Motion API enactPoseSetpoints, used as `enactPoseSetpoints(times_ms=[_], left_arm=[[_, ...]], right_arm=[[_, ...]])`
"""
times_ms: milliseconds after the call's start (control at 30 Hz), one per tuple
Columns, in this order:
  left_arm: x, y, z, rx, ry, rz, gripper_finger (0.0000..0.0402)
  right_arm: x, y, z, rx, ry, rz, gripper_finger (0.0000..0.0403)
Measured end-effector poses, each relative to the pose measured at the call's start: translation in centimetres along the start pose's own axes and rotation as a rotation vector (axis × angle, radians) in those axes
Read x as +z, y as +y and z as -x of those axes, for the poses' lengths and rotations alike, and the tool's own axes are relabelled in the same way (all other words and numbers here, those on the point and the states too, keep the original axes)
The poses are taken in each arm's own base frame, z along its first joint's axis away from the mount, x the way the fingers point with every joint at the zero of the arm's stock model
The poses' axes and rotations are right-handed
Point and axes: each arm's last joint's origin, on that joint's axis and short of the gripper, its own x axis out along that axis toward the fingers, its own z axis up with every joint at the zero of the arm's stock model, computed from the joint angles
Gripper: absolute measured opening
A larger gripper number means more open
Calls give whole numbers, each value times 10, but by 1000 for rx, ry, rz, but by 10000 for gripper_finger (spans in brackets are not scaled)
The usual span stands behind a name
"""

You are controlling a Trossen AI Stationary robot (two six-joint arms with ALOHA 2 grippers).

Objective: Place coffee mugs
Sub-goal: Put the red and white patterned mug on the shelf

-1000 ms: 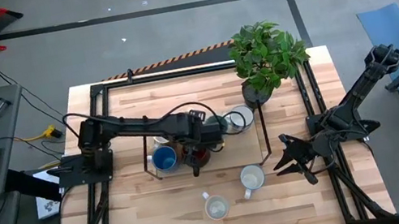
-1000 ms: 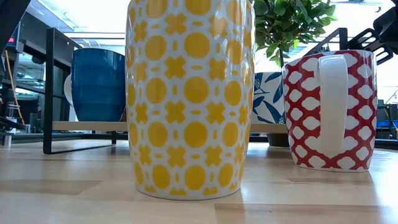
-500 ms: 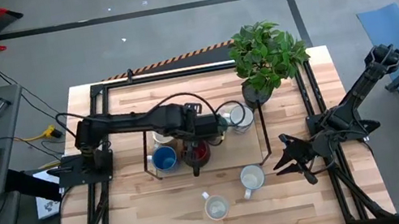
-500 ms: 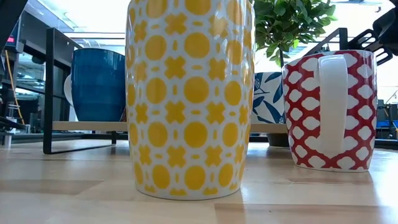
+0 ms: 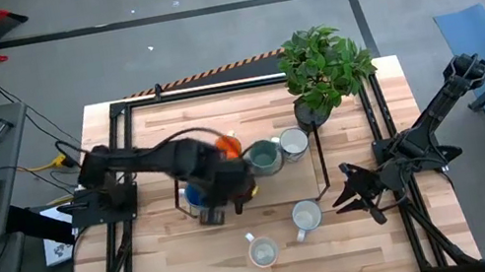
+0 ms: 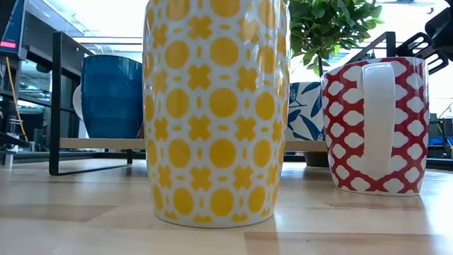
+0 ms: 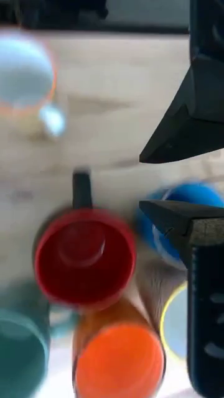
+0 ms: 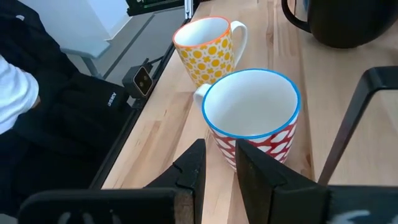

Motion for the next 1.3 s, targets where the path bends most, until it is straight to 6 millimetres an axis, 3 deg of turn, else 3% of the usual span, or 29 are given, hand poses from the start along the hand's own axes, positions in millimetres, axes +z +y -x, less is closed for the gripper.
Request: enactPoseSetpoints(times_ms=[200, 433, 567, 667, 767, 933, 1133, 1300], left_arm=[[-35, -42, 26, -45, -47, -65, 95], [-93, -75, 32, 42, -133, -95, 95], [-126, -85, 16, 5, -212, -52, 95], [-148, -91, 0, -61, -257, -35, 95], [-168, -95, -16, -108, -280, -12, 95], [-191, -95, -40, -117, -284, 3, 94], [-208, -92, -66, -118, -379, -5, 94], [-213, -93, -84, -190, -512, -79, 94]], right_arm=[[2, 2, 0, 27, -13, -5, 69], [13, 6, 1, 72, -122, 27, 69], [23, 10, 3, 102, -238, 50, 69], [30, 10, 4, 27, -330, -5, 69], [29, 7, 0, -49, -340, -60, 69], [36, 14, -10, -23, -375, -64, 69], [79, 43, -31, 1, -335, 145, 69], [115, 62, -55, -80, -116, 286, 69]])
